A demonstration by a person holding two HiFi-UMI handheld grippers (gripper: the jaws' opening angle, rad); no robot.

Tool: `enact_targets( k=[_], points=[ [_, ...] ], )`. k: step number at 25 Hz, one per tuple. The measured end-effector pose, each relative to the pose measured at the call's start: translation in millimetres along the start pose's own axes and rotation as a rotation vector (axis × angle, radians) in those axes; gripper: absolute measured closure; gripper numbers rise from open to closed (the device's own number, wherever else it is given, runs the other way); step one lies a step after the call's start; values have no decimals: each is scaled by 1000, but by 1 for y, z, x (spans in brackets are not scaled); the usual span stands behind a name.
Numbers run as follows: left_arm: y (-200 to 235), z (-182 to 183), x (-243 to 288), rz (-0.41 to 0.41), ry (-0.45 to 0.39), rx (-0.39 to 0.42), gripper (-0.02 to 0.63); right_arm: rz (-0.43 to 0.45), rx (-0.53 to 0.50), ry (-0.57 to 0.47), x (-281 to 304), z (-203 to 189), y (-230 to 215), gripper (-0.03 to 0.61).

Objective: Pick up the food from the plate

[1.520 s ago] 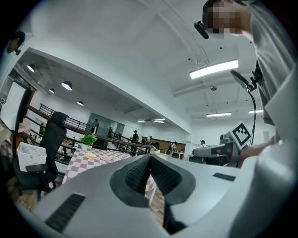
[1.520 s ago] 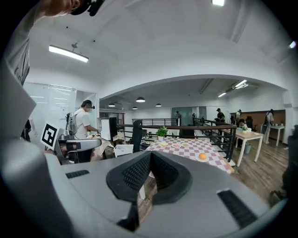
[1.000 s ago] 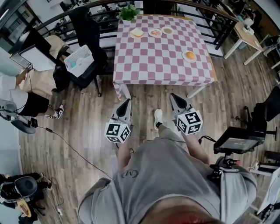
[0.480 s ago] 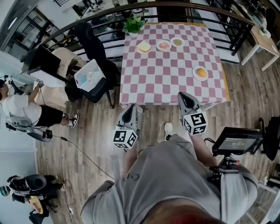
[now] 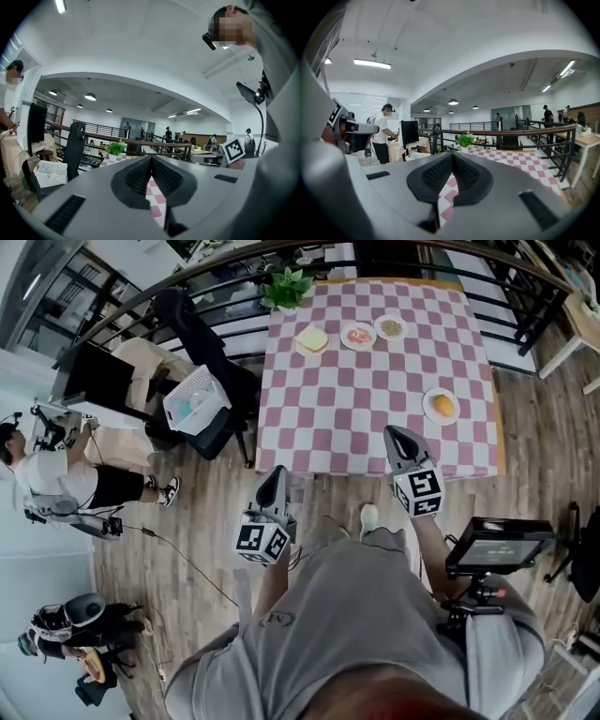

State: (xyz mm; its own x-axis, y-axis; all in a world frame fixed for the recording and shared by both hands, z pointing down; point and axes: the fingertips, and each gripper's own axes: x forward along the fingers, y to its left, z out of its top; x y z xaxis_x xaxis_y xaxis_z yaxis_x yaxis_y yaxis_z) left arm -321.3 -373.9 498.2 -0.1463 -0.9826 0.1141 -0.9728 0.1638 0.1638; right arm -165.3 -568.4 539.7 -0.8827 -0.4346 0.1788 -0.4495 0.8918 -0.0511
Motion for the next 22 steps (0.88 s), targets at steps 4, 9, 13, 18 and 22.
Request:
enact_targets(
  k=[4, 9, 13, 18, 22],
  points=[
    [8, 9, 19, -16, -21, -8, 609, 0, 9, -44, 11, 18, 5, 574],
    [3, 30, 56, -107, -72, -17, 609, -92, -9, -35, 12, 40, 7, 573],
    [-4, 49, 90, -192, -103, -36, 609, -118, -75, -78, 7, 79, 9, 574],
    [-24, 85, 127, -304, -160, -35, 609, -140, -109, -204, -2, 135, -7, 573],
    [-37, 94, 140, -382, -185, -12, 609, -180, -111, -217, 1, 139, -19, 572]
  ],
)
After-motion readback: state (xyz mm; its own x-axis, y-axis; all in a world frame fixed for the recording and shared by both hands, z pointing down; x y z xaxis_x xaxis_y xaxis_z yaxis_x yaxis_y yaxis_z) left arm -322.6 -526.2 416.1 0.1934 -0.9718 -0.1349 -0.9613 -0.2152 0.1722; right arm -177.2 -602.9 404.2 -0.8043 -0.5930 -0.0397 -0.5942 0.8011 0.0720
